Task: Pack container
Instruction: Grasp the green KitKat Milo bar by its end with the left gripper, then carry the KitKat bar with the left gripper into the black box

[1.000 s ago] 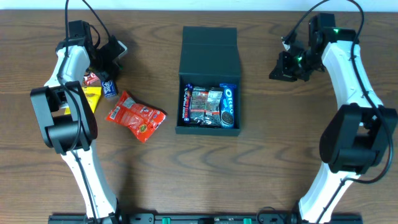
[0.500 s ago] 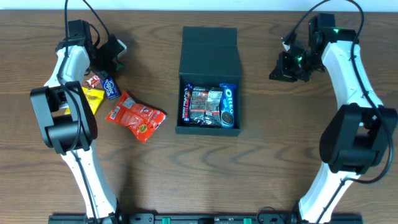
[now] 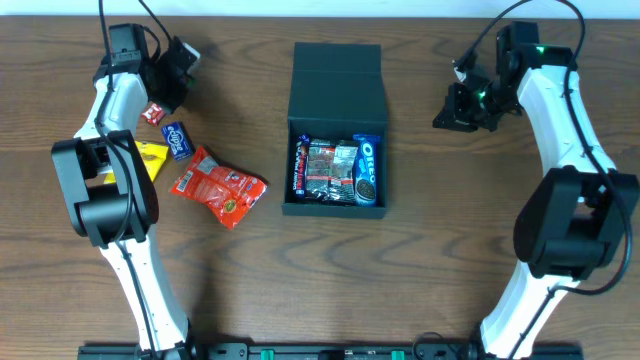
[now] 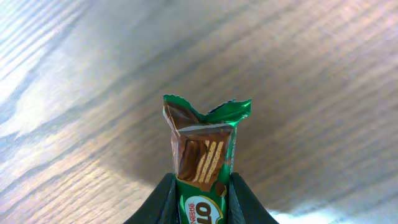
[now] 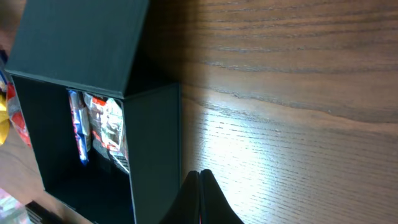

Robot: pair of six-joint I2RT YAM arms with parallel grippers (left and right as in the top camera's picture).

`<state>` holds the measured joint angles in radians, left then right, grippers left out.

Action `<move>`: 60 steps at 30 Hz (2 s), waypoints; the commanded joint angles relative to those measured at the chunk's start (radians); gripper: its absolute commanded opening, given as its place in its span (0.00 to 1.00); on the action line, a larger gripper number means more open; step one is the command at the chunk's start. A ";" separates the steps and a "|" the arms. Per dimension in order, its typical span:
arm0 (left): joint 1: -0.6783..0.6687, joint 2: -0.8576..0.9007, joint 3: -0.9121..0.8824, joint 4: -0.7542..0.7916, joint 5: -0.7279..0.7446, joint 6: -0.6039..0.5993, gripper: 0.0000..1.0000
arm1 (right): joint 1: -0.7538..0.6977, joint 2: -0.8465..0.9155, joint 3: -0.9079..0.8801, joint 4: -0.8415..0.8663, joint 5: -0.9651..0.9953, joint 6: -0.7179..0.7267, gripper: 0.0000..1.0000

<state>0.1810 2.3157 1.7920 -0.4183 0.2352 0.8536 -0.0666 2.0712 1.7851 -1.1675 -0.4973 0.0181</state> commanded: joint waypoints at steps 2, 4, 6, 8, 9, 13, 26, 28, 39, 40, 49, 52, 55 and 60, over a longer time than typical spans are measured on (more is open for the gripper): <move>-0.012 -0.015 0.030 0.008 -0.072 -0.113 0.16 | 0.009 -0.004 0.019 0.001 -0.007 0.011 0.01; -0.022 -0.034 0.041 0.007 -0.121 -0.164 0.06 | 0.009 -0.004 0.019 0.006 -0.007 0.011 0.02; -0.032 -0.056 0.052 0.007 -0.175 -0.233 0.06 | 0.009 -0.004 0.019 0.011 -0.007 0.011 0.01; -0.044 -0.082 0.059 0.005 -0.214 -0.296 0.06 | 0.009 -0.004 0.019 0.016 -0.008 0.011 0.02; -0.051 -0.100 0.059 0.004 -0.225 -0.332 0.06 | 0.009 -0.004 0.019 0.019 -0.008 0.011 0.01; -0.087 -0.181 0.059 -0.005 -0.228 -0.463 0.06 | 0.008 -0.004 0.019 0.026 -0.008 0.012 0.01; -0.319 -0.426 0.059 -0.315 -0.216 -1.185 0.06 | -0.018 -0.004 0.019 0.076 -0.008 0.047 0.01; -0.374 -0.426 0.058 -0.419 -0.216 -1.299 0.06 | -0.030 -0.004 0.019 0.092 -0.008 0.057 0.01; -0.622 -0.405 0.029 -0.579 -0.224 -1.375 0.06 | -0.059 -0.004 0.019 0.124 -0.008 0.056 0.01; -0.635 -0.396 0.011 -0.576 -0.228 -1.372 0.06 | -0.060 -0.004 0.019 0.120 -0.008 0.055 0.01; -0.680 -0.278 -0.007 -0.579 -0.185 -1.152 0.06 | -0.060 -0.004 0.019 0.101 -0.008 0.043 0.01; -0.687 -0.249 -0.007 -0.580 -0.188 -1.157 0.06 | -0.060 -0.004 0.019 0.094 -0.008 0.043 0.01; -0.686 -0.227 -0.008 -0.580 -0.218 -1.197 0.06 | -0.060 -0.004 0.019 0.085 -0.008 0.043 0.01; -0.686 -0.210 -0.013 -0.575 -0.247 -1.199 0.06 | -0.060 -0.004 0.019 0.074 -0.008 0.033 0.01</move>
<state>-0.5060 2.0834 1.7897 -0.9913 0.0200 -0.3405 -0.1204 2.0712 1.7851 -1.0889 -0.4973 0.0601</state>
